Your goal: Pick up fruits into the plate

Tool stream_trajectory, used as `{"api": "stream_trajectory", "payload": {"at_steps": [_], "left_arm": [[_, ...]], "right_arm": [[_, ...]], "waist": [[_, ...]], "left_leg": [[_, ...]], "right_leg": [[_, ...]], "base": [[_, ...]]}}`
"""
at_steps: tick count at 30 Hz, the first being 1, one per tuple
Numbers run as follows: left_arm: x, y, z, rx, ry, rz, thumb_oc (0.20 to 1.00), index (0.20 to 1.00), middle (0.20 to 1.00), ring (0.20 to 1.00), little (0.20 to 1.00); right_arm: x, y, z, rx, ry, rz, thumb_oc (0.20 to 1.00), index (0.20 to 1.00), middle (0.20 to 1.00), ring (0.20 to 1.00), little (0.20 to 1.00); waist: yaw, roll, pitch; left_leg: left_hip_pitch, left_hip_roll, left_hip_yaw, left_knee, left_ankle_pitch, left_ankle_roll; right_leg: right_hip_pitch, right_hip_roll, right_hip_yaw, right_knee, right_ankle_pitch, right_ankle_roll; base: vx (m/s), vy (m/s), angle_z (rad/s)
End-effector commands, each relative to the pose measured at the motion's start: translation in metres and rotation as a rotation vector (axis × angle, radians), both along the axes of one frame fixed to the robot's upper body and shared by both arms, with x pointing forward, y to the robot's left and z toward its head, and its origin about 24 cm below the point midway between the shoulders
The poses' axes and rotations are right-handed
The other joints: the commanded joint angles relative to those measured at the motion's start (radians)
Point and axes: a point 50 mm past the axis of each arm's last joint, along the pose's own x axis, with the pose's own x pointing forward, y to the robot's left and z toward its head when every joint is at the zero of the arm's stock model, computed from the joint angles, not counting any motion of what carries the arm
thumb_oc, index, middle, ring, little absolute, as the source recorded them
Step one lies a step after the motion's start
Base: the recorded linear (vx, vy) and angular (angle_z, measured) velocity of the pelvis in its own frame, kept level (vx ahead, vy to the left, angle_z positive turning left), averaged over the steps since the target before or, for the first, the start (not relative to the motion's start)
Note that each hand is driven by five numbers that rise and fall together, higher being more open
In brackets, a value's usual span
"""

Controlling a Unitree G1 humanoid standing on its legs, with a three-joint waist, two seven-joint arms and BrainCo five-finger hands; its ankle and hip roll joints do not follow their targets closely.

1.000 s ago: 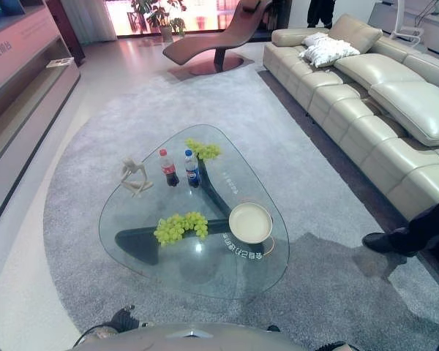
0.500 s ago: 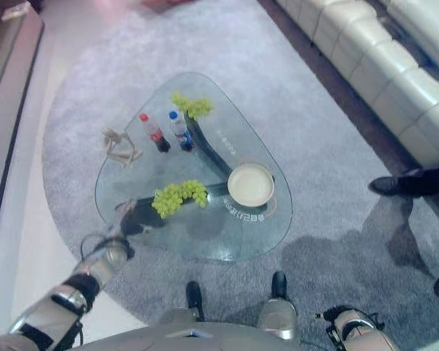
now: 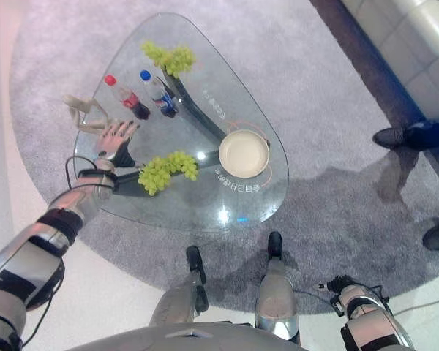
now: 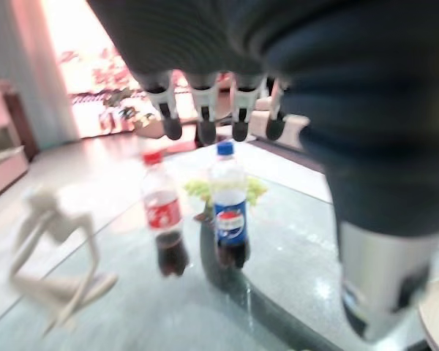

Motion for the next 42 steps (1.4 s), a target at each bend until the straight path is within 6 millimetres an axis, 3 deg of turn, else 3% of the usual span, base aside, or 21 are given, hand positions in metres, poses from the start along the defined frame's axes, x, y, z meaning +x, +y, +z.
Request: {"api": "stream_trajectory", "payload": {"at_steps": [1, 9, 20, 29, 37, 42], "left_arm": [[0.011, 0.017, 0.04, 0.204, -0.068, 0.026, 1.0, 1.0, 1.0, 1.0, 1.0], [0.024, 0.006, 0.062, 0.231, -0.048, 0.048, 1.0, 1.0, 1.0, 1.0, 1.0], [0.035, -0.008, 0.075, 0.203, -0.039, 0.077, 1.0, 1.0, 1.0, 1.0, 1.0], [0.035, 0.003, 0.073, 0.203, -0.026, 0.177, 1.0, 1.0, 1.0, 1.0, 1.0], [0.034, 0.017, 0.083, 0.225, -0.061, 0.245, 1.0, 1.0, 1.0, 1.0, 1.0], [0.025, 0.039, 0.095, 0.298, -0.194, 0.401, 1.0, 1.0, 1.0, 1.0, 1.0]], "right_arm": [[0.011, -0.011, 0.011, -0.04, 0.012, -0.008, 1.0, 1.0, 1.0, 1.0, 1.0], [0.042, -0.014, 0.03, -0.062, -0.058, 0.007, 1.0, 1.0, 1.0, 1.0, 1.0], [0.058, -0.006, 0.035, -0.045, -0.133, -0.006, 1.0, 1.0, 1.0, 1.0, 1.0], [0.058, -0.001, 0.033, -0.013, -0.182, -0.018, 1.0, 1.0, 1.0, 1.0, 1.0], [0.063, 0.001, 0.035, 0.004, -0.246, -0.024, 1.0, 1.0, 1.0, 1.0, 1.0], [0.065, 0.006, 0.035, 0.032, -0.273, -0.028, 1.0, 1.0, 1.0, 1.0, 1.0]], "waist": [[-0.02, -0.019, 0.054], [-0.05, -0.019, 0.109], [-0.075, -0.035, 0.119], [-0.092, -0.049, 0.119], [-0.096, -0.057, 0.119], [-0.092, -0.065, 0.119]], "left_leg": [[-0.115, -0.063, -0.043, 0.103, -0.097, 0.027], [-0.195, -0.079, -0.023, 0.132, -0.088, 0.021], [-0.351, -0.067, 0.007, 0.203, -0.081, 0.018], [-0.44, -0.046, 0.023, 0.244, -0.078, 0.009], [-0.536, -0.031, 0.026, 0.292, -0.077, 0.003], [-0.583, -0.031, 0.015, 0.314, -0.078, 0.001]], "right_leg": [[-0.096, 0.038, 0.027, 0.141, -0.106, -0.019], [-0.187, 0.035, 0.034, 0.156, -0.081, -0.017], [-0.35, 0.043, 0.036, 0.24, -0.091, -0.026], [-0.443, 0.055, 0.029, 0.282, -0.099, -0.03], [-0.527, 0.053, 0.021, 0.317, -0.101, -0.033], [-0.566, 0.053, 0.021, 0.331, -0.1, -0.037]], "base": [[-0.06, 0.04, -0.04], [-0.05, 0.032, -0.08], [-0.01, -0.013, -0.05], [0.01, -0.011, -0.02], [0.02, -0.029, 0.01], [0.04, -0.021, 0.02]]}}
